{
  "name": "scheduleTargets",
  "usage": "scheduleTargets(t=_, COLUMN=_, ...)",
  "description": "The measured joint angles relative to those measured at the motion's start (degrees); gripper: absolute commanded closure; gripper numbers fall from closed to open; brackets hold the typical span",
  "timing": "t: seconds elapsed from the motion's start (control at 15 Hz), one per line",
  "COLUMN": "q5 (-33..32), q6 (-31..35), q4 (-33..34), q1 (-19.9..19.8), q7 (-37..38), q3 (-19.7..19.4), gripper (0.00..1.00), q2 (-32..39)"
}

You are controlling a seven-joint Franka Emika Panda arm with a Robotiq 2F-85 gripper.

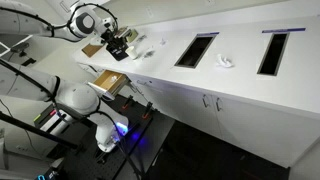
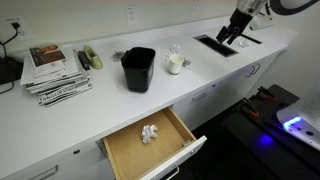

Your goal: Pick up the piece of paper from the countertop and put it in the black container.

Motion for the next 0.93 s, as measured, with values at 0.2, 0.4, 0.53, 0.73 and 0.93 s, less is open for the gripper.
scheduleTargets(t=0.2, q5=0.0, q6=0.0, q4=0.0, q1=0.0, q7=0.0, q3=0.0, gripper=0.0, q2=0.0)
scheduleTargets(t=0.4, q5=0.0, q6=0.0, q4=0.0, q1=0.0, q7=0.0, q3=0.0, gripper=0.0, q2=0.0)
scheduleTargets(t=0.53, q5=-0.7, q6=0.0, q4=0.0, q1=-0.1, q7=0.1, q3=-0.2, gripper=0.0, q2=0.0)
scheduleTargets(t=0.73, q5=-2.9, q6=0.6, q4=0.2, q1=-1.7, q7=0.2, q3=-2.4, gripper=0.0, q2=-0.1)
scheduleTargets(t=0.93, q5=-5.4, q6=0.9, q4=1.2, q1=-5.1, q7=-0.3, q3=-7.4, gripper=0.0, q2=-0.7)
